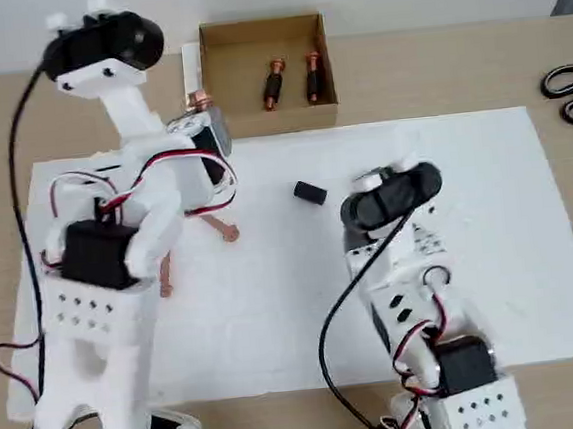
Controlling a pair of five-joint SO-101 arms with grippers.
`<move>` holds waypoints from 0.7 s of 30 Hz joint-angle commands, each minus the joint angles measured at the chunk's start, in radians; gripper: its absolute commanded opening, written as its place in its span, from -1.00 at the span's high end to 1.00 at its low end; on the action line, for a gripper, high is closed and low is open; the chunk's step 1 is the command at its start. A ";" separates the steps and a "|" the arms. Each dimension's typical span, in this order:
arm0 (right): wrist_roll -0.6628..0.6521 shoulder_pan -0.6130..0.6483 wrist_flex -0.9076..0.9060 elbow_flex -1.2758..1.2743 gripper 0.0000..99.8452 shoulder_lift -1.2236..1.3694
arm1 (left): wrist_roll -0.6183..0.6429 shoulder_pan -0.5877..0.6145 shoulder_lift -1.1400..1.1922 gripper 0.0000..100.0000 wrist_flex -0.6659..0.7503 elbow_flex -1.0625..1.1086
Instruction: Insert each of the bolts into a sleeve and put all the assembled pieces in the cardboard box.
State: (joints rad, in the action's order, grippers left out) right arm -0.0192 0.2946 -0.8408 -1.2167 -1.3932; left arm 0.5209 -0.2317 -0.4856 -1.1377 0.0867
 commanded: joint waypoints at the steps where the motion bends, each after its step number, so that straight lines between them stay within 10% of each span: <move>1: 0.058 0.065 0.084 -0.075 0.99 -0.110 | 0.038 -0.012 -0.023 0.99 0.126 0.048; 21: 0.061 0.142 0.107 -0.295 0.99 -0.420 | 0.044 -0.219 -0.026 0.99 0.347 0.274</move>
State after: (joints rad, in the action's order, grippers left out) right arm 0.0345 0.4296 -0.7641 -1.5159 -1.7937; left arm 0.5608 -0.4465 -0.4856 -0.8048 0.3690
